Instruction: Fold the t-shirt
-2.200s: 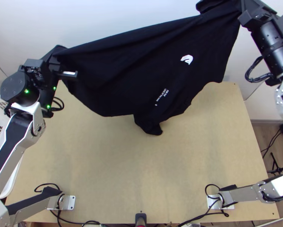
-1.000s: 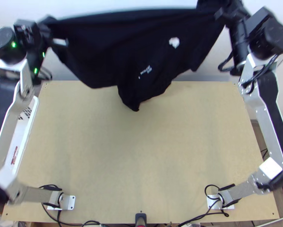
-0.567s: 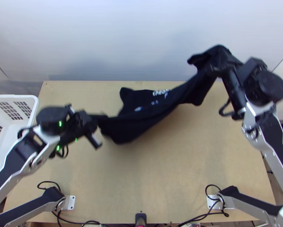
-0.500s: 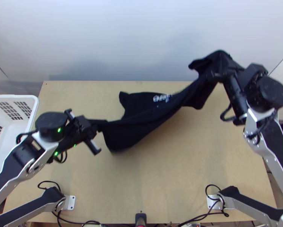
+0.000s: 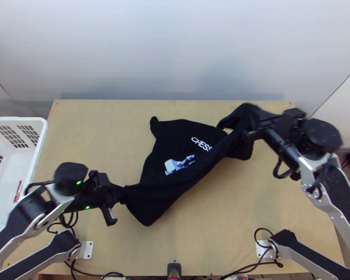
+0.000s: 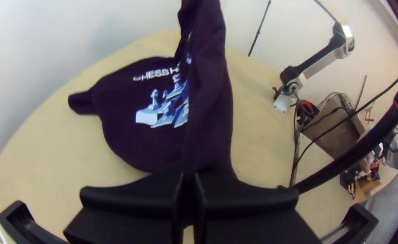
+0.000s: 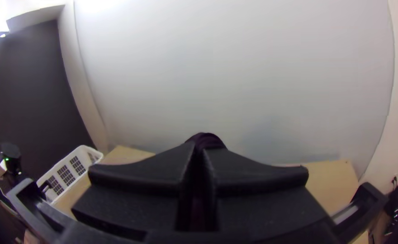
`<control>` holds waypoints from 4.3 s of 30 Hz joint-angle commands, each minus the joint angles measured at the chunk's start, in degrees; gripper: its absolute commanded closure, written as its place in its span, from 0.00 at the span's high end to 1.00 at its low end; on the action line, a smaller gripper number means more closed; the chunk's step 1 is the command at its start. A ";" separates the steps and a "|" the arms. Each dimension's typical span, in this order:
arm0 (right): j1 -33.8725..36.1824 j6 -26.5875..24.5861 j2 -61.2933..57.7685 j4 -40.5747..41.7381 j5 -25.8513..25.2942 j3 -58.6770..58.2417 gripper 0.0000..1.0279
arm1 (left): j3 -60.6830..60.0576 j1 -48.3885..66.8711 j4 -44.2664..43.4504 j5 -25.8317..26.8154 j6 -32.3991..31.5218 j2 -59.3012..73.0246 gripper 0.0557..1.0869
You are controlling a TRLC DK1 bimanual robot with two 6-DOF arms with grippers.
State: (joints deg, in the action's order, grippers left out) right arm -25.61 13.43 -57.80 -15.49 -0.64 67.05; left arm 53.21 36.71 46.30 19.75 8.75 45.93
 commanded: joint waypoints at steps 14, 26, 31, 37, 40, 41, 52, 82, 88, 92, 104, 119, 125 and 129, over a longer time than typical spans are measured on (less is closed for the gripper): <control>-7.27 -4.20 -39.76 -1.92 10.31 13.64 0.03 | -19.46 -42.33 -8.86 19.36 18.32 16.21 0.03; -10.96 -3.06 -42.83 0.54 10.14 12.23 0.03 | -15.95 -55.52 -6.05 19.45 20.34 28.69 0.92; -9.81 -1.92 -37.91 0.54 9.96 11.00 0.03 | -13.92 -55.52 0.37 19.45 20.25 24.38 0.96; -8.67 -0.95 -31.06 0.54 9.35 8.54 0.03 | -7.24 -55.61 12.23 19.45 19.02 18.05 0.96; -7.44 -0.25 -27.98 0.54 9.08 6.52 0.03 | -4.52 -56.48 19.53 19.36 20.16 16.56 0.96; -7.27 0.10 -27.01 0.54 9.08 5.82 0.03 | -4.26 -57.01 22.43 19.45 22.18 15.68 0.96; -5.16 2.65 -17.79 2.30 9.08 -2.27 0.03 | -2.59 -39.17 29.81 21.21 10.32 -13.41 0.96; -2.43 4.94 -14.88 -1.04 7.41 -5.52 0.03 | -20.69 0.29 -24.59 4.60 -0.76 1.79 0.95; -0.76 4.94 -14.88 -1.21 7.24 -5.52 0.03 | -25.70 7.85 -28.02 -12.19 4.61 3.11 0.95; 0.29 5.73 -14.88 -1.21 7.24 -5.35 0.03 | -28.16 11.81 -26.35 -18.87 10.58 0.30 0.95; 0.56 5.73 -16.20 -1.39 7.06 -5.00 0.03 | -27.20 22.71 -17.39 -22.21 15.77 -1.28 0.95; 1.17 5.73 -17.52 -1.83 7.06 -3.41 0.03 | -27.37 24.81 -28.29 -32.40 14.27 14.18 0.79; 1.17 5.55 -18.14 -2.18 7.06 -2.53 0.03 | -26.93 24.38 -29.78 -32.84 14.54 13.22 0.04; 1.17 5.47 -18.49 -2.18 7.06 -2.18 0.03 | -25.00 22.62 -25.30 -33.11 15.15 6.45 0.04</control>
State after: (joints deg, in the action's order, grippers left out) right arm -24.47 19.09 -75.72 -17.52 6.44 64.14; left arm 26.28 60.97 18.04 -12.32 23.42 57.39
